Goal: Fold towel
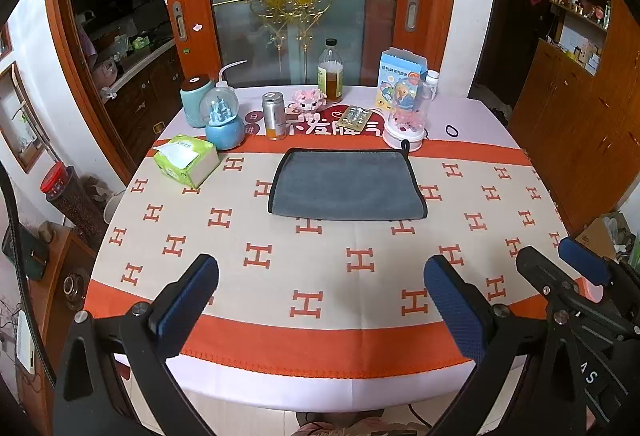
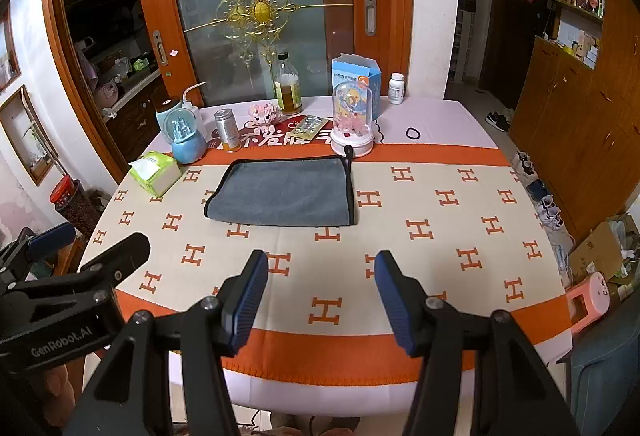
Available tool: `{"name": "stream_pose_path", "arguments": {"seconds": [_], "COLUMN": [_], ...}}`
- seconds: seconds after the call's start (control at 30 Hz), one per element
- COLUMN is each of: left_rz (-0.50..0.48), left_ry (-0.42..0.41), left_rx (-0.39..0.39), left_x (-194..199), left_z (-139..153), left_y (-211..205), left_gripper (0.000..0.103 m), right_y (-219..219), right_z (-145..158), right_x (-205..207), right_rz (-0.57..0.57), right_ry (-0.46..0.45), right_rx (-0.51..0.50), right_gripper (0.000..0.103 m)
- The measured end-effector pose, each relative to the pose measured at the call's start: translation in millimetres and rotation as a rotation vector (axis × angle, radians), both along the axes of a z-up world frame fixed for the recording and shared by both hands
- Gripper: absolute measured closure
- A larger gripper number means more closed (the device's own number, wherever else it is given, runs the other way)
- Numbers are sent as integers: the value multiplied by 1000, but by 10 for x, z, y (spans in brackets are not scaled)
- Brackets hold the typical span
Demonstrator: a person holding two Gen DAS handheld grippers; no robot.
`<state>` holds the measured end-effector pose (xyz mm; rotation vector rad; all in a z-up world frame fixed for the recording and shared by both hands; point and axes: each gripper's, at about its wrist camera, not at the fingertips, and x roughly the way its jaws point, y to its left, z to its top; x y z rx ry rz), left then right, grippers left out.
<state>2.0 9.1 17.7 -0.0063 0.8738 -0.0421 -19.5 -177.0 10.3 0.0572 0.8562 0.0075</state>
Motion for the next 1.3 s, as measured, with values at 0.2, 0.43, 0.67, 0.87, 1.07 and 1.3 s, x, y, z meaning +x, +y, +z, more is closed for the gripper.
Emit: {"name": "stream_pose_path", "arguments": {"seconds": [0.2,0.43,0.67,0.87,1.07,1.3], "left_rz": [-3,-9,-11,-10,-12,-12], "left_ry": [2,9,13,15,16,16], "left_rx": [0,3,7,8,9,9], "left_x": [18,28,22,11,16,19], "left_z": [-3,-47,-66,-93,-91,-89], "left_y": [30,78,89,115,109,107], "left_gripper": [1,1,1,1,1,1], "right_y": [-16,-41,-30,-30,-37,-23], "right_z": [11,16,11,11,2,-9], "right_x": [15,32,24,22,39,34], "right_rz": [-2,-5,-2,-2,-4,-4], "right_ry": [-1,-2,-1,-1,1,2], "right_rx": [-1,-2,-2,-2,-3,-3], "right_gripper": [47,47,47,47,47,47]}}
